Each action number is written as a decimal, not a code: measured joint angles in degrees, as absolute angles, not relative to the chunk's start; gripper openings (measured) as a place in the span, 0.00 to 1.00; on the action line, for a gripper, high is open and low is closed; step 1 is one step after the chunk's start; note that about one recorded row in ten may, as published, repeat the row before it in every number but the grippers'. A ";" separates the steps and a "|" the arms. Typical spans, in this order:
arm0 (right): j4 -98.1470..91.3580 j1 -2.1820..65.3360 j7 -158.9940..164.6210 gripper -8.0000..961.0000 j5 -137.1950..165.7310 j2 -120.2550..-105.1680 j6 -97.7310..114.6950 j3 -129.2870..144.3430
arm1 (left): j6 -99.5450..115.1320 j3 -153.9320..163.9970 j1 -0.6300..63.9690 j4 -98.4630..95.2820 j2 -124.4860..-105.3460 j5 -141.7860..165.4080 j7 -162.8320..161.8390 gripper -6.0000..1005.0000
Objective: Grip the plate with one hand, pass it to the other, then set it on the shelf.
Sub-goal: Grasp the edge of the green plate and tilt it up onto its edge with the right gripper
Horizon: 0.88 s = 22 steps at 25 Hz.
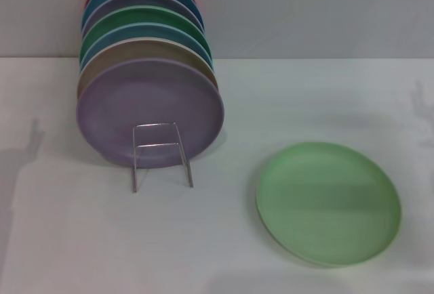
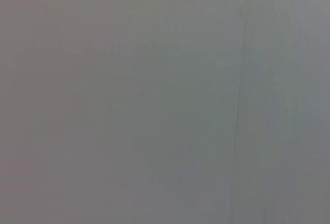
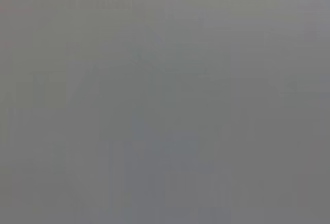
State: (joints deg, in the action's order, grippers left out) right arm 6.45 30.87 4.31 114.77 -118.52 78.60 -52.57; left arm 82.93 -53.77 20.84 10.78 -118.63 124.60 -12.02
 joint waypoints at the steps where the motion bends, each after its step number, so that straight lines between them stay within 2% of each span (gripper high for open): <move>1: 6.48 30.68 4.31 0.65 114.73 -118.61 78.70 -52.57 | 82.93 -53.78 20.82 10.79 -118.64 124.63 -12.02 0.83; 14: 7.95 28.22 2.58 0.65 115.18 -119.30 78.95 -51.82 | 83.86 -50.46 20.72 11.00 -118.60 125.24 -10.77 0.83; 22: 17.83 24.59 -28.09 0.65 114.92 -119.51 78.48 -51.41 | 84.12 -49.42 20.49 10.70 -118.61 125.25 -10.52 0.83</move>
State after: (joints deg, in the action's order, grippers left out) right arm 17.83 24.59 -28.09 114.92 -119.51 78.48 -51.41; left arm 84.12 -49.42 20.49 10.70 -118.61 125.25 -10.52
